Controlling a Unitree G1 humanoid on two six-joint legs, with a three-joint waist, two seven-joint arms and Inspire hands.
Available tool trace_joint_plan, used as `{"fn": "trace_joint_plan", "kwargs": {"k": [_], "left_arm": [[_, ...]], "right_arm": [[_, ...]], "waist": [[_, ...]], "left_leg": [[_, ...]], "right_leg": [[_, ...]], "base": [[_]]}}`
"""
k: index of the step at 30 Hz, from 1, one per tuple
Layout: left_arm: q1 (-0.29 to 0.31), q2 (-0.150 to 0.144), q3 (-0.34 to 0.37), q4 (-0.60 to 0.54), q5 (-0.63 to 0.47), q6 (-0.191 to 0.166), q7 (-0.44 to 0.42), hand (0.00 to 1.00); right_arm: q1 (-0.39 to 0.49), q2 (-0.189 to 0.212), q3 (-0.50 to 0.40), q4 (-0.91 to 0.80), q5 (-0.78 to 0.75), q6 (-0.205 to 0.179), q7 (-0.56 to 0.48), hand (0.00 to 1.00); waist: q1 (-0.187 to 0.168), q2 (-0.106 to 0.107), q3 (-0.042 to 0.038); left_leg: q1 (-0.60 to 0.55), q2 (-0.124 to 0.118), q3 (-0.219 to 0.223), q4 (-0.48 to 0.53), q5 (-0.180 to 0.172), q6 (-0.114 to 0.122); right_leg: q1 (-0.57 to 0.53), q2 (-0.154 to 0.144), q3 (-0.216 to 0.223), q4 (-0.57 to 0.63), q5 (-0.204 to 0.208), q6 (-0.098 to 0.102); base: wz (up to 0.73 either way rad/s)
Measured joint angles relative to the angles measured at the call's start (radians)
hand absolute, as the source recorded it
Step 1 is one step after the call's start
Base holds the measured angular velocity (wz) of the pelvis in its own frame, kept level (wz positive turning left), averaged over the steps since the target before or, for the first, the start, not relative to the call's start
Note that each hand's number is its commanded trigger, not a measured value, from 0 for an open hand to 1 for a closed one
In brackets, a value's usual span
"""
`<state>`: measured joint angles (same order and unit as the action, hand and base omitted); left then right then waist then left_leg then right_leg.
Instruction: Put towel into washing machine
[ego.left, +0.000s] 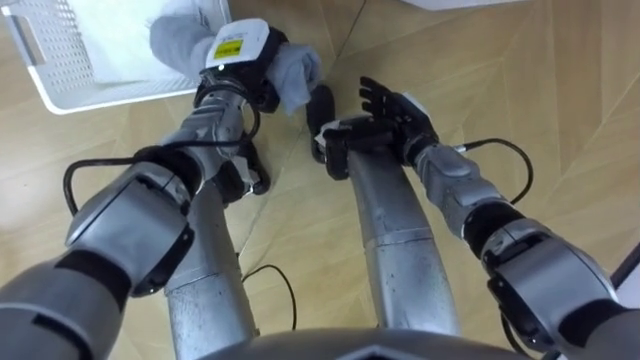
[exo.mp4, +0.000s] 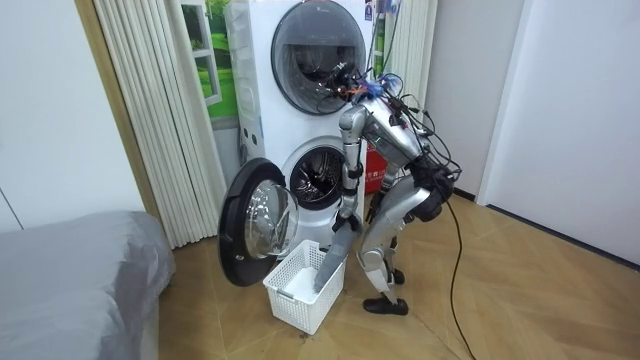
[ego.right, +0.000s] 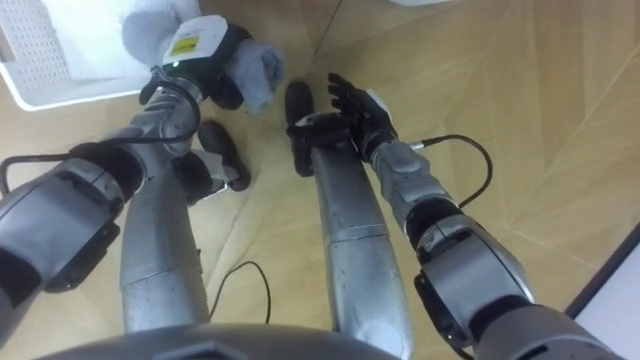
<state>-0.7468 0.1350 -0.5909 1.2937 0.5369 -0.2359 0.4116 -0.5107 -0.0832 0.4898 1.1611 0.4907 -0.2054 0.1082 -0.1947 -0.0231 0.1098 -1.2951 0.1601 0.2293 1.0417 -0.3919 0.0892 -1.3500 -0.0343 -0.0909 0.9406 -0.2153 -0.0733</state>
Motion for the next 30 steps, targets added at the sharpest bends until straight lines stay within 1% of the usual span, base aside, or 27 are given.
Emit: {"fn": "trace_joint_plan", "kwargs": {"k": [4, 6, 7, 10, 14, 15, 16, 17, 19, 20, 22, 24, 25, 27, 28, 29, 30], "left_arm": [[0.033, -0.001, 0.002, 0.001, -0.026, -0.008, -0.011, 1.00], [0.054, -0.007, 0.024, 0.000, -0.076, -0.017, -0.013, 1.00], [0.058, -0.010, 0.038, 0.000, -0.079, -0.020, -0.014, 1.00], [0.085, -0.014, 0.059, -0.003, -0.112, -0.039, -0.021, 1.00], [0.122, -0.010, 0.074, -0.005, -0.113, -0.062, -0.009, 1.00], [0.134, -0.009, 0.080, -0.005, -0.115, -0.078, 0.002, 1.00], [0.138, -0.005, 0.081, -0.004, -0.116, -0.084, 0.006, 1.00], [0.147, -0.003, 0.080, -0.005, -0.134, -0.095, 0.011, 1.00], [0.156, -0.010, 0.088, -0.005, -0.177, -0.103, 0.013, 1.00], [0.159, -0.013, 0.109, -0.009, -0.204, -0.109, 0.014, 1.00], [0.165, -0.015, 0.144, -0.023, -0.234, -0.120, 0.019, 1.00], [0.190, -0.015, 0.182, -0.085, -0.255, -0.120, 0.032, 1.00], [0.199, -0.013, 0.190, -0.105, -0.259, -0.121, 0.038, 1.00], [0.219, -0.010, 0.201, -0.145, -0.271, -0.125, 0.059, 1.00], [0.227, -0.009, 0.208, -0.156, -0.271, -0.126, 0.060, 1.00], [0.242, -0.009, 0.223, -0.172, -0.275, -0.135, 0.061, 1.00], [0.255, -0.011, 0.234, -0.191, -0.300, -0.138, 0.061, 1.00]], "right_arm": [[0.025, 0.000, 0.017, 0.011, -0.015, 0.002, 0.004, 0.00], [0.039, 0.000, 0.030, 0.020, -0.013, 0.002, 0.004, 0.00], [0.043, -0.002, 0.034, 0.021, -0.012, 0.001, 0.004, 0.00], [0.055, -0.001, 0.038, 0.046, -0.009, -0.001, 0.004, 0.00], [0.100, 0.002, 0.037, 0.046, -0.020, -0.015, -0.011, 0.00], [0.112, 0.001, 0.037, 0.047, -0.024, -0.015, -0.012, 0.00], [0.116, 0.000, 0.037, 0.047, -0.026, -0.015, -0.012, 0.00], [0.127, -0.001, 0.037, 0.051, -0.026, -0.016, -0.012, 0.00], [0.141, -0.002, 0.034, 0.063, -0.025, -0.021, -0.010, 0.00], [0.144, -0.004, 0.028, 0.068, -0.026, -0.021, -0.010, 0.00], [0.150, -0.003, 0.017, 0.082, -0.028, -0.021, -0.008, 0.00], [0.172, -0.003, -0.002, 0.087, -0.028, -0.023, 0.000, 0.00], [0.173, -0.002, -0.002, 0.091, -0.028, -0.023, 0.002, 0.00], [0.182, -0.002, -0.002, 0.106, -0.028, -0.024, 0.008, 0.00], [0.185, -0.003, -0.004, 0.111, -0.027, -0.024, 0.013, 0.00], [0.188, -0.004, -0.006, 0.111, -0.027, -0.024, 0.019, 0.00], [0.198, -0.006, -0.008, 0.110, -0.032, -0.024, 0.026, 0.00]], "waist": [[-0.002, 0.000, -0.0002], [0.002, -0.001, -0.0007], [0.005, -0.002, -0.0009], [0.008, -0.003, -0.0021], [0.011, -0.002, -0.0038], [0.012, -0.001, -0.0049], [0.016, -0.001, -0.0052], [0.018, 0.001, -0.0071], [0.028, 0.001, -0.0079], [0.039, 0.002, -0.0089], [0.046, 0.005, -0.0114], [0.065, 0.008, -0.0148], [0.065, 0.008, -0.0148], [0.069, 0.010, -0.0170], [0.070, 0.011, -0.0174], [0.077, 0.011, -0.0189], [0.082, 0.011, -0.0212]], "left_leg": [[0.052, -0.001, -0.002, -0.009, -0.001, -0.001], [0.090, 0.000, -0.003, -0.017, -0.001, -0.002], [0.099, 0.000, -0.003, -0.018, -0.001, -0.002], [0.149, 0.000, -0.003, -0.029, 0.000, -0.003], [0.227, -0.002, -0.002, -0.062, 0.005, -0.005], [0.250, -0.001, -0.002, -0.075, 0.007, -0.005], [0.262, -0.001, -0.002, -0.083, 0.009, -0.006], [0.287, -0.003, -0.001, -0.099, 0.013, -0.005], [0.332, -0.005, 0.002, -0.124, 0.017, -0.004], [0.363, -0.010, 0.002, -0.141, 0.020, -0.005], [0.405, -0.018, 0.004, -0.171, 0.028, -0.004], [0.463, -0.023, 0.008, -0.213, 0.038, -0.005], [0.480, -0.029, 0.008, -0.230, 0.045, -0.005], [0.548, -0.051, 0.009, -0.295, 0.067, -0.004], [0.564, -0.054, 0.012, -0.308, 0.070, -0.004], [0.595, -0.059, 0.015, -0.329, 0.074, -0.006], [0.620, -0.068, 0.014, -0.350, 0.079, -0.009]], "right_leg": [[0.052, 0.000, -0.001, -0.010, -0.001, 0.002], [0.092, 0.001, -0.001, -0.019, -0.002, 0.002], [0.101, 0.001, -0.001, -0.020, -0.002, 0.002], [0.149, -0.003, -0.002, -0.026, -0.003, 0.004], [0.230, -0.001, -0.004, -0.066, 0.004, 0.008], [0.257, 0.001, -0.008, -0.085, 0.010, 0.008], [0.271, 0.002, -0.009, -0.096, 0.013, 0.009], [0.297, 0.001, -0.011, -0.113, 0.016, 0.010], [0.344, 0.001, -0.012, -0.139, 0.020, 0.013], [0.374, 0.000, -0.012, -0.153, 0.021, 0.015], [0.415, -0.005, -0.013, -0.177, 0.024, 0.019], [0.474, -0.010, -0.024, -0.219, 0.032, 0.021], [0.490, -0.015, -0.028, -0.231, 0.034, 0.022], [0.554, -0.034, -0.042, -0.271, 0.038, 0.025], [0.569, -0.038, -0.047, -0.278, 0.038, 0.025], [0.596, -0.043, -0.052, -0.292, 0.039, 0.025], [0.617, -0.050, -0.060, -0.302, 0.039, 0.025]], "base": [[0.00], [0.00], [0.00], [0.04], [0.00], [-0.03], [0.00], [0.00], [0.04], [0.04], [0.08], [0.05], [0.15], [0.23], [0.10], [0.03], [0.03]]}}
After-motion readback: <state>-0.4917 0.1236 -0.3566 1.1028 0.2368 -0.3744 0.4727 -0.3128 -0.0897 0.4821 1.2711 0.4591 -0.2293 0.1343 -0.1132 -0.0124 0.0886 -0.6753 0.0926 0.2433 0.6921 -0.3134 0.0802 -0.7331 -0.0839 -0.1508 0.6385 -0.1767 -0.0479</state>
